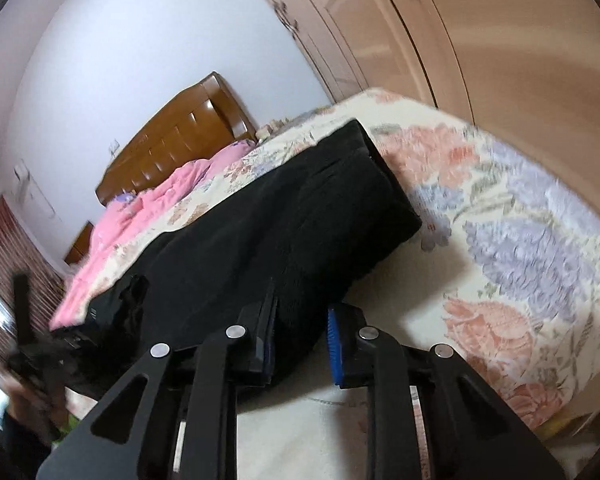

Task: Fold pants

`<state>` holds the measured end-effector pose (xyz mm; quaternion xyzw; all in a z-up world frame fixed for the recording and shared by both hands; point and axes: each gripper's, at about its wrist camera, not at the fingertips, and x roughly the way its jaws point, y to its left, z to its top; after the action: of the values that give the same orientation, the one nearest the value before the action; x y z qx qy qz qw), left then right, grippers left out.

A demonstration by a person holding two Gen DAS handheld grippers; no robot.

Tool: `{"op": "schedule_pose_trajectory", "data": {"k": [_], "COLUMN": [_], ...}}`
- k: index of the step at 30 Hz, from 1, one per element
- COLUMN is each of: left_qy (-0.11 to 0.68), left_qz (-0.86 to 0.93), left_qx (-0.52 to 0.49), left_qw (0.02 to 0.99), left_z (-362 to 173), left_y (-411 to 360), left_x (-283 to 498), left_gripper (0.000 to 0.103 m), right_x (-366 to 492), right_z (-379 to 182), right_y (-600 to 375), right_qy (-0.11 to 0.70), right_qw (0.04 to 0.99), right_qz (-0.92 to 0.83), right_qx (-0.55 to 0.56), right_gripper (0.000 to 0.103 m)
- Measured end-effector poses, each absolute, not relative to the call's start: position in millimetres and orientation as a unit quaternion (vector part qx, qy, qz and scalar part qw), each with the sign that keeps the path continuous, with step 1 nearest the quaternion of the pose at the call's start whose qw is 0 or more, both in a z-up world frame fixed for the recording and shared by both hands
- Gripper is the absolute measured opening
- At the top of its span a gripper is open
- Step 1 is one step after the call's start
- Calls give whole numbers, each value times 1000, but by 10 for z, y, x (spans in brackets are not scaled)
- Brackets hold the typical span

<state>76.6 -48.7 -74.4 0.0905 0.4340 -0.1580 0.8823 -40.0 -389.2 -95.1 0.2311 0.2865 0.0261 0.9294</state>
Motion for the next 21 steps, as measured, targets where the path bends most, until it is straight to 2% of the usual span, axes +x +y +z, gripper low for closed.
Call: {"op": "schedule_pose_trajectory", "data": {"k": [5,10,16,21], "left_qy": [412,438,492,502], "left_qz": [-221,-322,-330,-250], "left_qx": [115,216,374,489], "left_qw": [876,811,714,668], "left_z": [-114,211,11,-401], "left_y": [-1049,-2396,-3981,-4452], "left_x": [869,984,795,722], "left_gripper": [101,101,101,101], "right_x": [-470,-473,-455,-459], "right_z": [-859,-845,-821,-761], "right_y": [-3640,-3516,-3377,-3252], "right_qy": [248,235,229,213], "right_qw": [957,966,970,975], "right_qz": [-6,-27,-48,-54], "right_qx": [149,107,61,23], "right_gripper": [20,20,20,20]}}
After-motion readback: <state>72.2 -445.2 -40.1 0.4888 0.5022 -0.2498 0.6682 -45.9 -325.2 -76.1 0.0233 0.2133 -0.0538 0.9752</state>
